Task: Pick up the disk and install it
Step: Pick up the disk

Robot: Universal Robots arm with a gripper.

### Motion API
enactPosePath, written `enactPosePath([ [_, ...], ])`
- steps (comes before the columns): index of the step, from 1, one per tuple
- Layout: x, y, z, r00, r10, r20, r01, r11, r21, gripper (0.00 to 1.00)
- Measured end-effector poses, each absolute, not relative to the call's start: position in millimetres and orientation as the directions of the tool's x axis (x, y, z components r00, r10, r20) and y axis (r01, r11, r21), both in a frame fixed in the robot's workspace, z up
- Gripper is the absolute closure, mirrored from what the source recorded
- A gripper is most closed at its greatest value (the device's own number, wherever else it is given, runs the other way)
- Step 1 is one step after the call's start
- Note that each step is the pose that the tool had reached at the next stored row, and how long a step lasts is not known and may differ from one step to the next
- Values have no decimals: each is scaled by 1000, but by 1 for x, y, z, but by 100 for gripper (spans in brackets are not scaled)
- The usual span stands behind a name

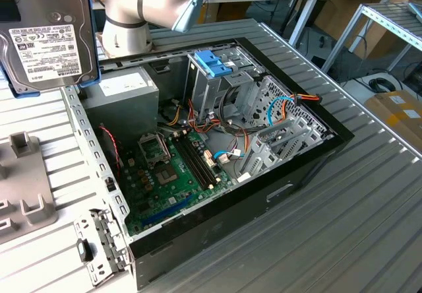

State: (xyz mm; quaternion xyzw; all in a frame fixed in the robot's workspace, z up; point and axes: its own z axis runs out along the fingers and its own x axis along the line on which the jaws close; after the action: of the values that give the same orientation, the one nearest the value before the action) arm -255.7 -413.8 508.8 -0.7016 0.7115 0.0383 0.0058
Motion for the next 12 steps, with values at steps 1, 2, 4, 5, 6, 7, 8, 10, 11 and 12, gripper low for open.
enactPosePath([
  [1, -255, -414, 509, -15, -998, -62, -999, 13, 46, 63],
  [2, -255, -414, 509, -16, -998, -62, -999, 13, 46, 63],
  [4, -254, -414, 509, -15, -998, -62, -999, 13, 46, 63],
  [5, -253, -414, 509, -15, -998, -62, -999, 13, 46, 63],
  [6, -253, -414, 509, -16, -998, -62, -999, 13, 46, 63],
  [7, -252, -414, 509, -16, -998, -62, -999, 13, 46, 63],
  [8, -251, -414, 509, -16, -998, -62, -999, 13, 46, 63],
  [10, -251, -414, 509, -16, -998, -62, -999, 13, 46, 63],
  [11, -250, -414, 508, -16, -998, -62, -999, 13, 46, 63],
  [12, -249, -414, 509, -16, -998, -62, -999, 13, 46, 63],
])
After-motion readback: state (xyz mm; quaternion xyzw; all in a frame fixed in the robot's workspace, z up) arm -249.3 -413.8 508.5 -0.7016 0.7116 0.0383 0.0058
